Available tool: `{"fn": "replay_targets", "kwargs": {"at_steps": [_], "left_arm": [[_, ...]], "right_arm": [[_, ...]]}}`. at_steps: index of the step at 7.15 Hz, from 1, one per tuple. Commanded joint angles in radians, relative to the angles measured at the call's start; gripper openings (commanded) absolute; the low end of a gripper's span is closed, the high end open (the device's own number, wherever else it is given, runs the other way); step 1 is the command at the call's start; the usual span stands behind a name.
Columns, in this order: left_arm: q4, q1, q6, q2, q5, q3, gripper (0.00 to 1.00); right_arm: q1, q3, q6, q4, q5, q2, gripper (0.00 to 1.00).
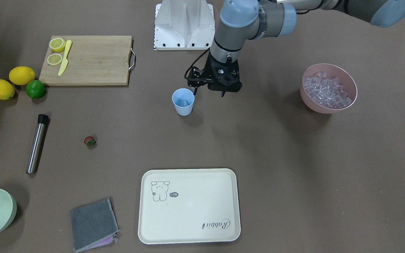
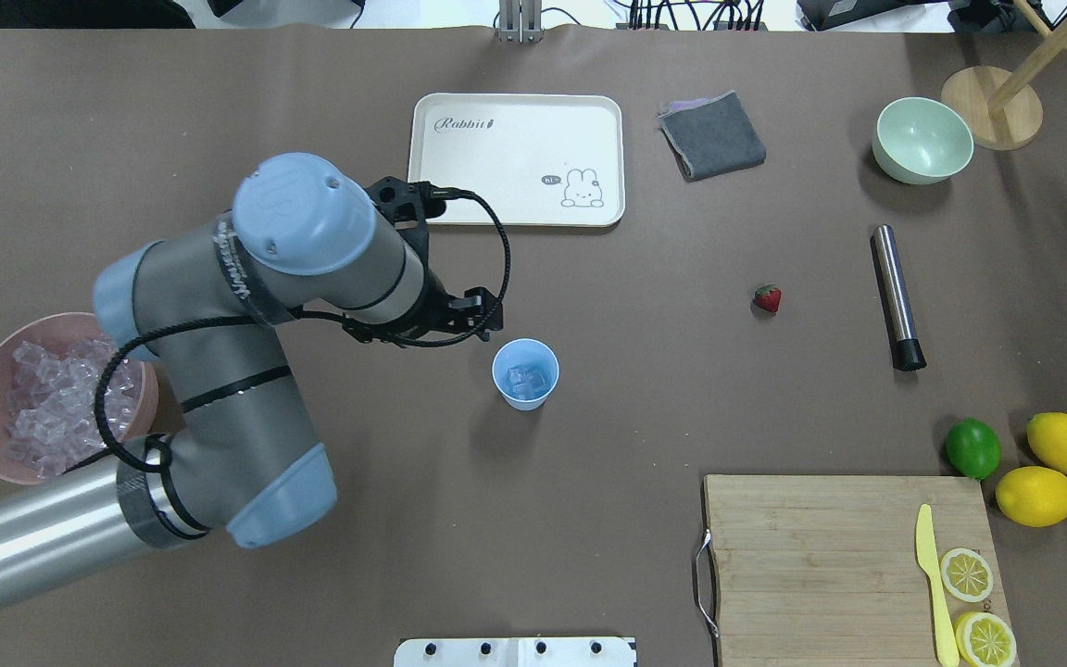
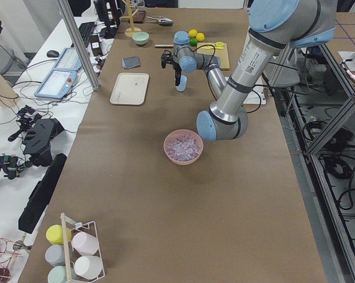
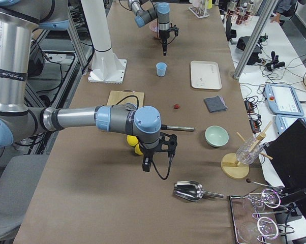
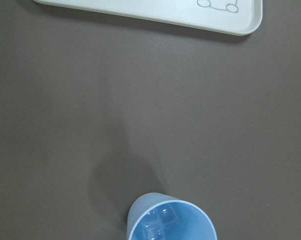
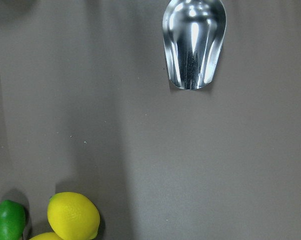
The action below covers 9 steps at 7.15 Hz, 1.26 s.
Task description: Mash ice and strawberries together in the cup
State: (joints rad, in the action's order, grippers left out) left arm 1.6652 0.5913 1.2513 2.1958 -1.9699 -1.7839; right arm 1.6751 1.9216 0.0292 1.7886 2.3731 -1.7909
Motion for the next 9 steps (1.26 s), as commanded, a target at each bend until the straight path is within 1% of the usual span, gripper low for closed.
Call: {"fn": "replay_targets", "kwargs": {"at_steps": [1, 2, 3, 4, 5, 6, 8, 9], "left_arm": [[0.001, 0.147, -0.100, -0.161, -0.146, -0.076, 0.97], [0.005, 0.253, -0.219, -0.270, -0.244, -0.116, 0.97], [0.007, 0.360, -0.368, -0.350, -0.342, -0.124, 0.97], [0.004, 0.471, -0.526, -0.419, -0.406, -0.117, 0.97], [-0.001, 0.586, -0.667, -0.456, -0.472, -0.086, 0.97], [-0.001, 0.672, -0.790, -0.488, -0.492, -0.048, 0.97], [-0.039, 0.818, -0.974, -0.533, -0.507, 0.012, 0.97], [-0.071, 0.893, -1.106, -0.551, -0.524, 0.044, 0.97]], "right_arm": [[0.000, -0.003, 0.000, 0.000, 0.000, -0.002, 1.00], [0.000, -0.001, 0.000, 0.000, 0.000, -0.007, 1.00], [0.000, -0.001, 0.000, 0.000, 0.000, -0.008, 1.00], [0.000, 0.000, -0.002, 0.000, 0.000, -0.008, 1.00], [0.000, -0.001, -0.002, 0.000, 0.000, -0.007, 1.00], [0.000, 0.000, -0.002, 0.000, 0.000, -0.007, 1.00], [0.000, 0.002, -0.002, 0.000, 0.000, -0.005, 1.00], [0.000, 0.002, -0.003, 0.000, 0.000, -0.004, 1.00]]}}
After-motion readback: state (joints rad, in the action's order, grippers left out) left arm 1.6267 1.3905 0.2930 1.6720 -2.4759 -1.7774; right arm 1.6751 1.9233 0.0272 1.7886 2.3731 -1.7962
